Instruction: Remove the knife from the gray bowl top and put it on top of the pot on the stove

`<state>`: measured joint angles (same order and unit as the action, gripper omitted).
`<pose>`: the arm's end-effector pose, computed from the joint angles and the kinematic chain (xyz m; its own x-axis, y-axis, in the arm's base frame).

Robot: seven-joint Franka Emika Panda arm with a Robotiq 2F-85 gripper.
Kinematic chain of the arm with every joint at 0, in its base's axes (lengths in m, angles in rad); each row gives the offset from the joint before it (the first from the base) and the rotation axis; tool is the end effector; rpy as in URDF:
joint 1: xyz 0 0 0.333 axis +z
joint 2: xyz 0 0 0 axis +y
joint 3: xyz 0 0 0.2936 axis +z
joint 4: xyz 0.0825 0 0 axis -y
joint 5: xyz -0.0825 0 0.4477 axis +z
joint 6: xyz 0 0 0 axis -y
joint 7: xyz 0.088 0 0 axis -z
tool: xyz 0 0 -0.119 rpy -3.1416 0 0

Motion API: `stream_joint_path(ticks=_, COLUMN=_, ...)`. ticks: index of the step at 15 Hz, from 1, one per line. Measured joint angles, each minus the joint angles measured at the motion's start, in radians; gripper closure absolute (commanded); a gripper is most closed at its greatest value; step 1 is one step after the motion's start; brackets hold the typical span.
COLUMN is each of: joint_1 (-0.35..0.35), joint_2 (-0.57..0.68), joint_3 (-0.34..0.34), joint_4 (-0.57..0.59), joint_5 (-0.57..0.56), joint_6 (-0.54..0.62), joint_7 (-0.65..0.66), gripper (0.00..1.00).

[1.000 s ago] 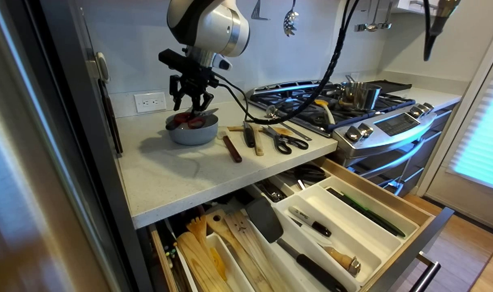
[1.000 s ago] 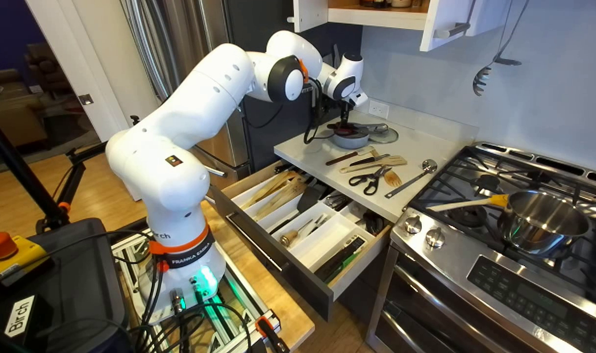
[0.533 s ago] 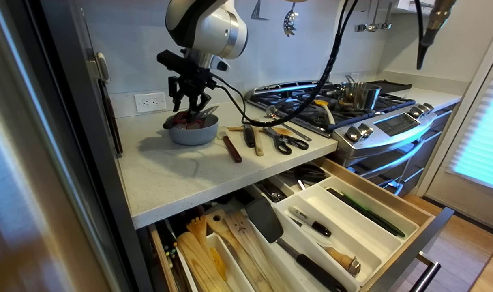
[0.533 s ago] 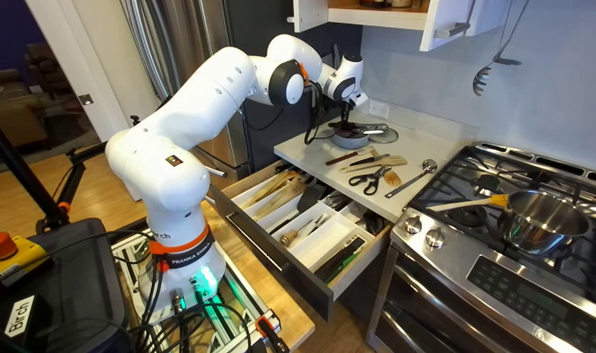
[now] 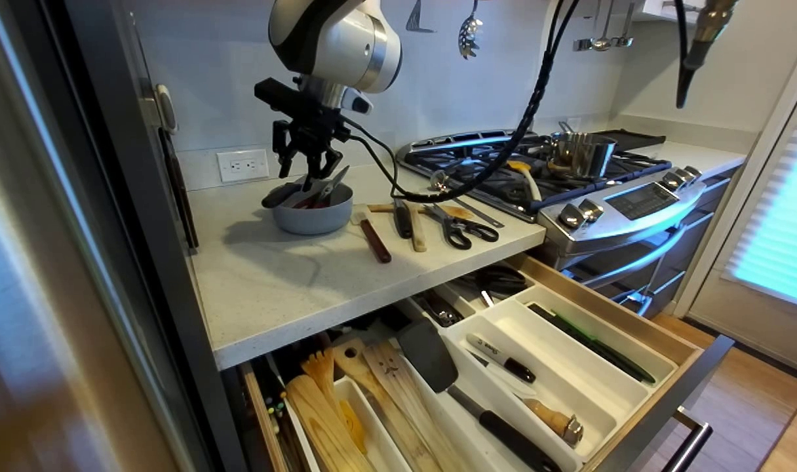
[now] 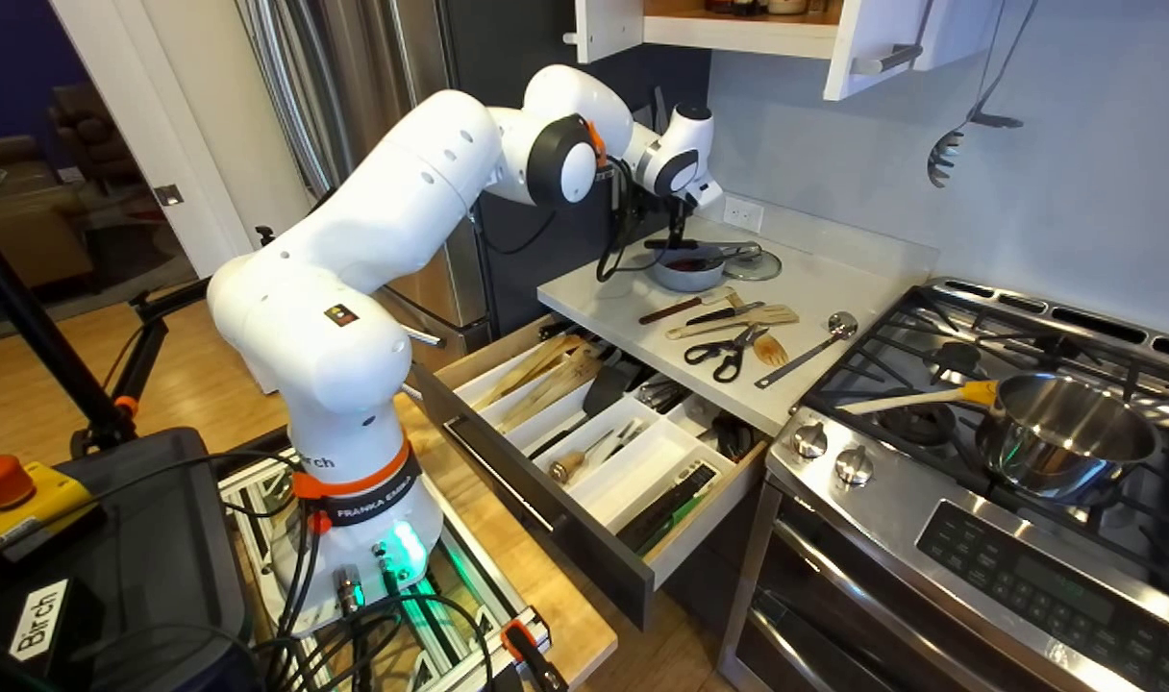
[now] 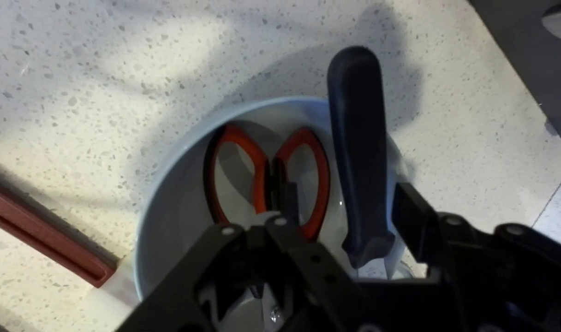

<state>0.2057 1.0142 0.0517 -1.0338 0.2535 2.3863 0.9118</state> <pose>0.8260 0.2064 0.2040 0.6695 -0.7424 -0.0238 -0.6863 -0.6060 -0.4022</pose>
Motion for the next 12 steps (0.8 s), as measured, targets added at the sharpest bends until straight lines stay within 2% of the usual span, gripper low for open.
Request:
stream_joint_path(ticks=2, joint_1=0.0, joint_2=0.007, joint_3=0.003, joint_4=-0.002, joint_5=0.0, joint_6=0.0, joint_7=0.001, gripper=0.4)
stream_joint_path(ticks=3, joint_1=0.001, joint_2=0.01, joint_3=0.005, joint_4=-0.002, joint_5=0.0, joint_6=0.001, joint_7=0.001, gripper=0.25)
stream_joint_path(ticks=6, joint_1=0.009, joint_2=0.023, joint_3=0.005, joint_4=0.008, joint_5=0.0, joint_6=0.001, joint_7=0.001, gripper=0.05)
stream_joint_path(ticks=7, joint_1=0.013, joint_2=0.029, joint_3=0.006, joint_4=0.014, joint_5=0.0, joint_6=0.001, joint_7=0.001, gripper=0.12)
stream_joint_path(ticks=8, joint_1=0.016, joint_2=0.035, joint_3=0.006, joint_4=0.019, joint_5=-0.001, joint_6=0.001, joint_7=0.001, gripper=0.39)
stream_joint_path(ticks=9, joint_1=0.02, joint_2=0.042, joint_3=0.006, joint_4=0.028, joint_5=-0.001, joint_6=0.001, joint_7=0.001, gripper=0.37)
stream_joint_path(ticks=10, joint_1=0.023, joint_2=0.048, joint_3=0.006, joint_4=0.036, joint_5=-0.001, joint_6=0.001, joint_7=0.001, gripper=0.39)
stream_joint_path(ticks=12, joint_1=0.028, joint_2=0.059, joint_3=0.006, joint_4=0.048, joint_5=-0.002, joint_6=0.001, joint_7=0.001, gripper=0.57)
